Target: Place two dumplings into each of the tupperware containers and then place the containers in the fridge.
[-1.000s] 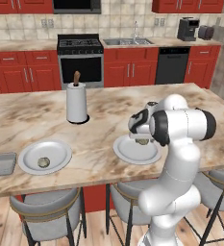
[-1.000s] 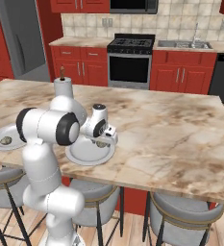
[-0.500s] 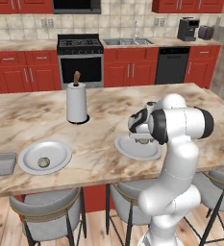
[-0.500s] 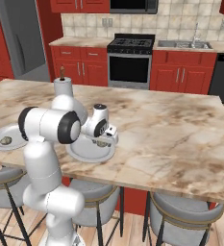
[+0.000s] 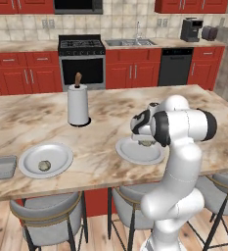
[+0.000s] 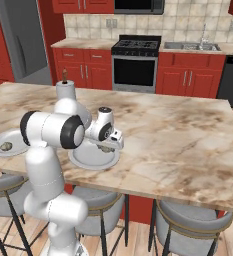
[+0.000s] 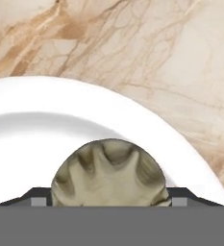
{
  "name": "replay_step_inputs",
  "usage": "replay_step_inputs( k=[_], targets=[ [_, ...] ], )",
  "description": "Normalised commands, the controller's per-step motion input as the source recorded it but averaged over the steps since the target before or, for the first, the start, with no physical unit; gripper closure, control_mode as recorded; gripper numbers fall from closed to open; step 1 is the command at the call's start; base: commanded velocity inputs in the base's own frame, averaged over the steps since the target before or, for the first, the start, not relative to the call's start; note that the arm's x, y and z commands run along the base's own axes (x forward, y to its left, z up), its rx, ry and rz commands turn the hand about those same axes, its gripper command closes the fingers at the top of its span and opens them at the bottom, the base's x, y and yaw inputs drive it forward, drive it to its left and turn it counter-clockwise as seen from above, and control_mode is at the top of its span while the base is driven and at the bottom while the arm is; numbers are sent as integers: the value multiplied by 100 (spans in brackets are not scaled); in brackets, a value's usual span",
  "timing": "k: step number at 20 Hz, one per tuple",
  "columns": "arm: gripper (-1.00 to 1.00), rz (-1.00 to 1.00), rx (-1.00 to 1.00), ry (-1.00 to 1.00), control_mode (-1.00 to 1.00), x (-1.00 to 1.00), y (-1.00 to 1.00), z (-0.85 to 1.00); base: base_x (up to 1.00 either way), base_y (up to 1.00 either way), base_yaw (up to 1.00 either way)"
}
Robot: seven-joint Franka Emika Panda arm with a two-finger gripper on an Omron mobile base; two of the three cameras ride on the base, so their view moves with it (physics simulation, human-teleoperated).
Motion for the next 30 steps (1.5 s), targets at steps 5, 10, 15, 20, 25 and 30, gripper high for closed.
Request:
replay_step_inputs(
  k=[5,10,15,20,25,30],
  targets=[
    [100,0,0,-1,-100,2,0,3,0,0,0],
    [100,1,0,-3,-100,-17,-3,63,0,0,0],
    [100,2,0,-1,-100,-75,-10,84,0,0,0],
    [100,10,-3,5,-100,-100,-1,67,0,0,0],
    [100,10,-3,14,-100,-100,0,31,0,0,0],
    [100,4,0,13,-100,-92,0,51,0,0,0]
  ],
)
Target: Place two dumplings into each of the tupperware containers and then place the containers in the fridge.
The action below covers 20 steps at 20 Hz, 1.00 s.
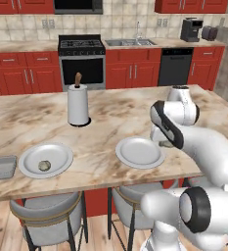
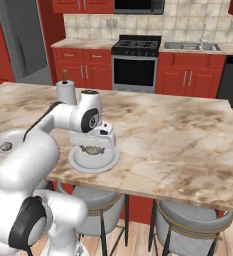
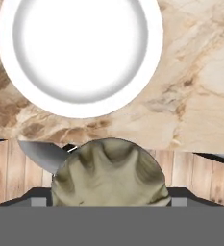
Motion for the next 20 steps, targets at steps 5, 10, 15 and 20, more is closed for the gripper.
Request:
replay_step_inputs(
  k=[5,10,15,20],
  targets=[
    [100,1,-1,8,-100,-73,8,56,0,0,0],
    [100,-9,0,8,-100,-67,35,23,0,0,0],
    [100,-12,0,2,-100,-42,5,24,0,0,0],
    [100,-5,0,0,-100,-32,9,13,0,0,0]
  ],
)
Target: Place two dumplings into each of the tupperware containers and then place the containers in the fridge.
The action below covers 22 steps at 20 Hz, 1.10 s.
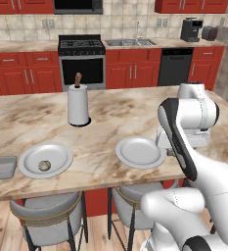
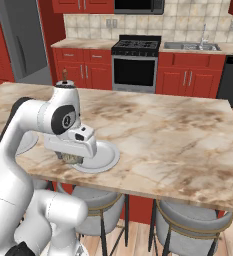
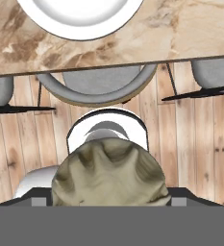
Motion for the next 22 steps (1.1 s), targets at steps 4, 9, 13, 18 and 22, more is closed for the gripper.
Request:
replay_step_inputs(
  k=[4,9,13,18,22],
  targets=[
    [100,-4,0,0,-100,-26,23,3,0,0,0],
    [100,-1,0,0,100,-5,5,0,-28,8,-1],
    [100,0,0,0,100,0,0,0,-56,41,0],
    [100,0,0,0,100,0,0,0,-34,97,0],
    [100,0,0,0,100,0,0,0,0,100,0]
  ],
)
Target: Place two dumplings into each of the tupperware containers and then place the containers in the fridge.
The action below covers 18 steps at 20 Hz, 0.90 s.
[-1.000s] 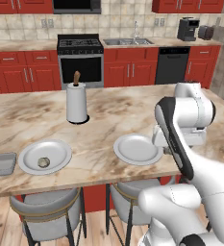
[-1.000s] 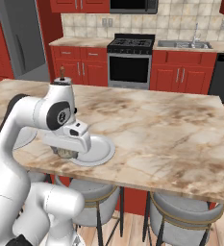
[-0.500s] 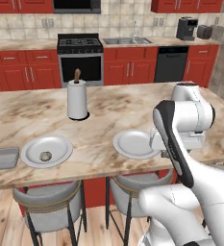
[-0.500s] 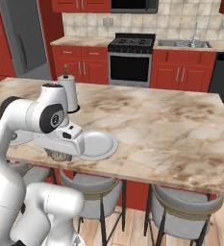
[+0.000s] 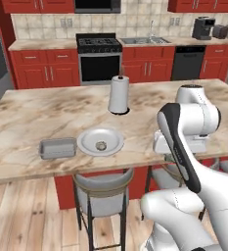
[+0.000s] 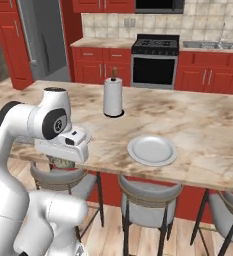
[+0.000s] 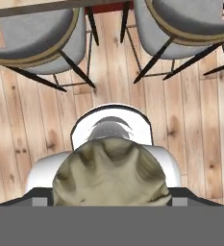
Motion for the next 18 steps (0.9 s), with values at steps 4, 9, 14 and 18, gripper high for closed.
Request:
replay_step_inputs(
  k=[4,9,14,18],
  targets=[
    [100,0,0,0,100,0,0,0,1,100,0],
    [100,0,0,0,100,0,0,0,5,92,0],
    [100,0,0,0,100,0,0,0,23,51,0],
    [100,0,0,0,100,0,0,0,9,-18,2]
  ],
)
